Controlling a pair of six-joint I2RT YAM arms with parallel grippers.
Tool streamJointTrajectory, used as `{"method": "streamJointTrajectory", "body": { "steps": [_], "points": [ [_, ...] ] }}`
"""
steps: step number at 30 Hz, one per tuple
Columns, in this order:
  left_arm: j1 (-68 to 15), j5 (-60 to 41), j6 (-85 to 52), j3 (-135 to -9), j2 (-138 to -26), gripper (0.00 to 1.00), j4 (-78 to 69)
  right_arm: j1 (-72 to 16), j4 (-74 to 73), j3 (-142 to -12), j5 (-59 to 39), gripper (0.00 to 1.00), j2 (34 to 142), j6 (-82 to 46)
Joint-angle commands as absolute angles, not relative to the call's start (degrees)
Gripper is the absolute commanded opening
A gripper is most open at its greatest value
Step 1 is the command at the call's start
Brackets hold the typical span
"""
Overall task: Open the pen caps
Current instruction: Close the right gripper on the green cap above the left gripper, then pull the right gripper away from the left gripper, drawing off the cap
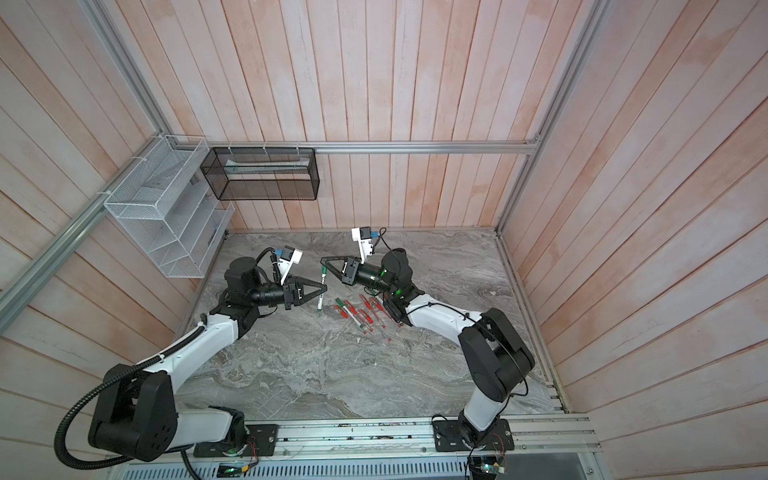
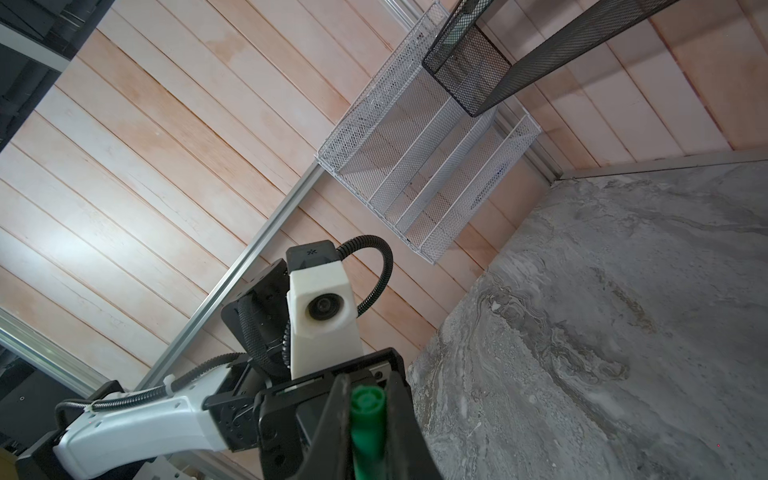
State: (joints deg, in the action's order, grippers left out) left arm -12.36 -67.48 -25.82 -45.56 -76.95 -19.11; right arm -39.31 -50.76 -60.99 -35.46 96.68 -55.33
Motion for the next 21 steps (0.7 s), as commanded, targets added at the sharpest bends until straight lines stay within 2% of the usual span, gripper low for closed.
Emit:
{"method": "streamJointTrajectory", "body": {
  "steps": [1, 14, 21],
  "points": [
    [-12.8, -68.1, -22.3, -45.7, -76.3, 0.00, -17.3, -37.9, -53.1, -61.8, -34.4, 0.00, 95.8, -57.0],
    [-17.0, -70.5, -23.8, -42.6, -75.3, 0.00, -21.3, -24.9, -51.4, -65.2, -31.3, 0.00, 92.2, -60.2],
    [-16.9, -70.3, -23.8, -42.7, -75.2, 0.00, -21.3, -22.7, -53.4, -61.9, -30.1, 0.00, 89.4, -61.0]
  ]
}}
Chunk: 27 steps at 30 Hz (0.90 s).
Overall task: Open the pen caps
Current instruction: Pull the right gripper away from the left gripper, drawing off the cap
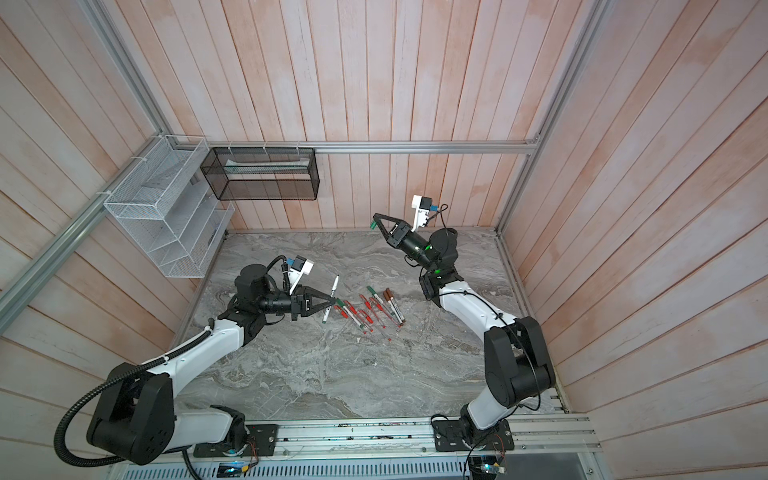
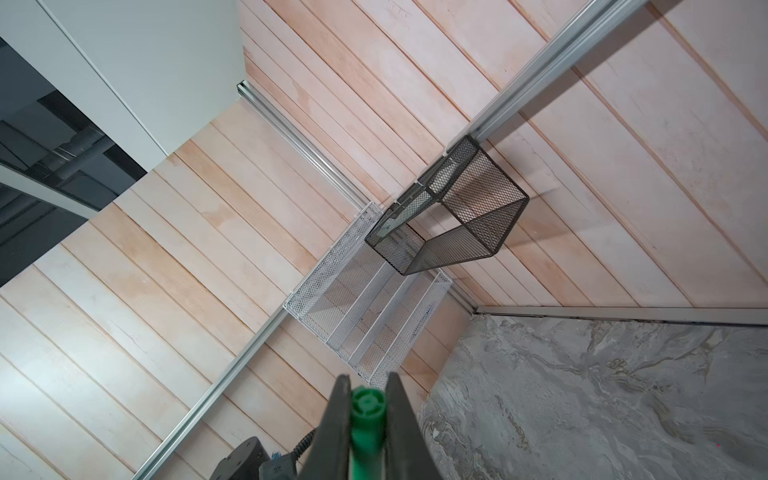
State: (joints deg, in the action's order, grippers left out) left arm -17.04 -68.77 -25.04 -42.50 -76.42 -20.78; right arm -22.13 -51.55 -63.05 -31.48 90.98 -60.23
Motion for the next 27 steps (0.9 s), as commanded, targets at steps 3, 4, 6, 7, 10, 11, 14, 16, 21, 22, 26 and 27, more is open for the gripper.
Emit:
{"method": "streamJointTrajectory", "body": {
  "steps": [3, 4, 6, 7, 10, 11, 14, 16, 21, 22, 26, 27],
  "points": [
    [-15.7, -67.9, -23.4, -43.0, -74.9, 0.00, -20.2, -22.4, -51.6, -61.2, -30.1, 0.00, 87.7, -59.1],
    [-15.0, -66.0, -23.2, -43.2, -74.8, 0.00, -19.5, -22.2, -49.8, -61.1, -30.1, 0.00, 87.0, -57.7],
    [-12.7, -62.4, -22.8, -44.6, -74.9, 0.00, -16.8, -21.6, -46.1, -61.0, -29.6, 0.00, 85.4, -55.8],
    [-11.1, -59.8, -22.2, -46.1, -74.8, 0.00, -14.2, -21.3, -44.1, -60.8, -29.2, 0.00, 84.2, -55.2],
    [-6.3, -49.8, -19.7, -50.3, -75.1, 0.00, -6.1, -19.9, -38.2, -59.0, -28.4, 0.00, 79.8, -51.8],
    [-4.9, -46.5, -19.0, -51.1, -75.4, 0.00, -4.4, -19.3, -35.2, -58.4, -27.8, 0.00, 78.1, -50.0],
    [-2.0, -38.0, -15.6, -53.7, -77.7, 0.00, 1.3, -17.3, -25.6, -57.2, -25.9, 0.00, 73.4, -45.0],
    [-0.2, -34.0, -13.5, -55.3, -79.6, 0.00, 4.9, -16.1, -19.0, -56.5, -24.2, 0.00, 70.1, -41.6],
    [0.7, -26.9, -6.7, -55.6, -82.7, 0.00, 7.7, -13.1, -6.9, -54.5, -20.8, 0.00, 63.3, -34.2],
    [0.8, -25.5, -5.4, -55.6, -83.4, 0.00, 8.3, -12.2, -4.7, -54.4, -20.7, 0.00, 62.4, -33.3],
    [1.7, -20.7, -2.2, -56.8, -87.9, 0.00, 10.4, -9.8, 0.9, -53.0, -20.9, 0.00, 59.4, -30.0],
    [1.8, -20.3, -2.3, -57.3, -89.1, 0.00, 10.7, -9.4, 1.4, -52.4, -20.9, 0.00, 58.8, -29.8]
  ]
}}
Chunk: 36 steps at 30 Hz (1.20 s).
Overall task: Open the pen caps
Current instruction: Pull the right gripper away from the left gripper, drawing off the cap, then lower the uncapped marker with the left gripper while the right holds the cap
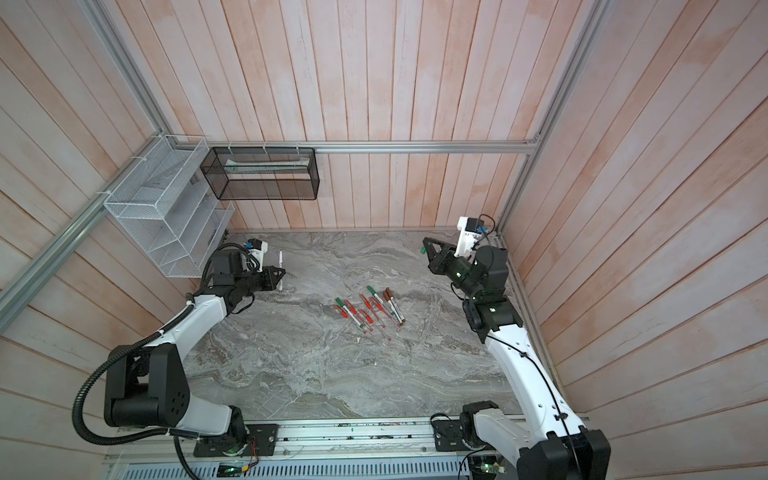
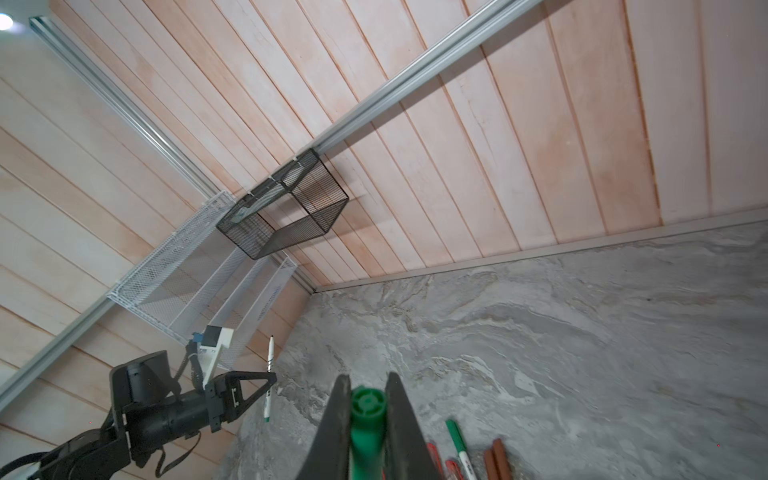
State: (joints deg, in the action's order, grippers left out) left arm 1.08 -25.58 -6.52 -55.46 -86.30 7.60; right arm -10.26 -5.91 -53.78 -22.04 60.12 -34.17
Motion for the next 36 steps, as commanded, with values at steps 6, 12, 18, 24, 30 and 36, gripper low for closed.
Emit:
{"method": "streamJointTrajectory", "body": {
  "steps": [6, 12, 18, 24, 30, 36],
  "points": [
    [1.8, -22.0, -3.3, -63.4, -98.1, 0.00, 16.2, -5.8, 2.4, -49.1, -24.1, 0.00, 56.3, -31.5],
    [1.8, -19.9, -4.0, -68.5, -105.0, 0.00, 19.6, -4.9, 5.1, -47.9, -24.2, 0.00, 54.9, -29.9],
    [1.7, -19.6, -6.2, -69.6, -109.1, 0.00, 20.1, -4.0, 7.1, -47.8, -24.2, 0.00, 53.7, -29.3],
    [1.7, -16.9, -6.2, -71.0, -112.7, 0.00, 20.9, -4.0, 6.5, -46.3, -24.2, 0.00, 52.4, -30.1],
    [1.5, -15.3, -6.4, -72.1, -114.8, 0.08, 21.9, -3.9, 6.8, -46.8, -24.0, 0.00, 51.8, -29.8],
    [1.7, -13.8, -6.4, -71.5, -115.1, 0.18, 21.4, -3.9, 6.7, -47.5, -24.3, 0.00, 51.8, -30.1]
  ]
}}
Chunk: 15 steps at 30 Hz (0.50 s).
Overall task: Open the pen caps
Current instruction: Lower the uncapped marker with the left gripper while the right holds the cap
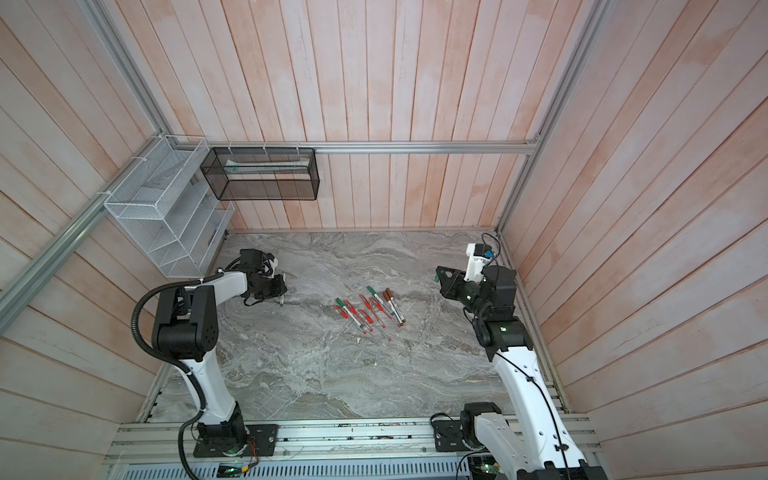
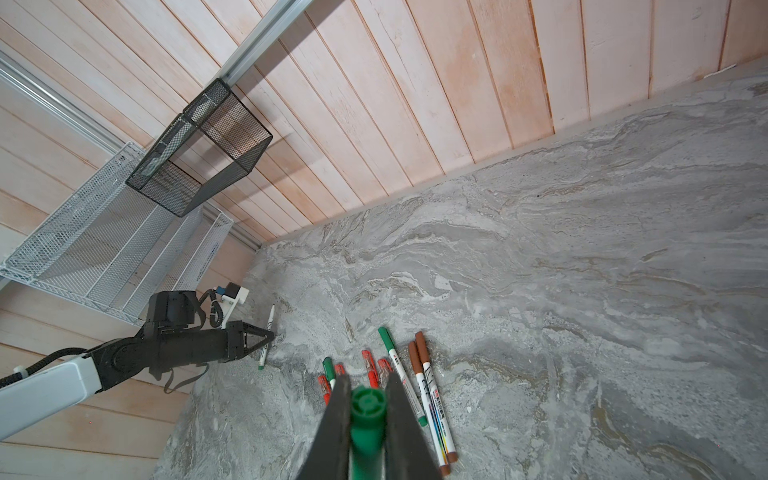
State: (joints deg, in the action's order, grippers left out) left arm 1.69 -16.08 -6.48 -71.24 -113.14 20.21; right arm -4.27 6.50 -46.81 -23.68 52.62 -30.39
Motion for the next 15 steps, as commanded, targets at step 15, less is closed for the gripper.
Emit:
{"method": "streamJointTrajectory", "body": {
  "steps": [15],
  "points": [
    [1.8, -12.9, -7.0, -71.6, -113.6, 0.32, 22.2, -3.7, 7.6, -48.1, -24.8, 0.00, 52.6, -29.1]
  ]
}}
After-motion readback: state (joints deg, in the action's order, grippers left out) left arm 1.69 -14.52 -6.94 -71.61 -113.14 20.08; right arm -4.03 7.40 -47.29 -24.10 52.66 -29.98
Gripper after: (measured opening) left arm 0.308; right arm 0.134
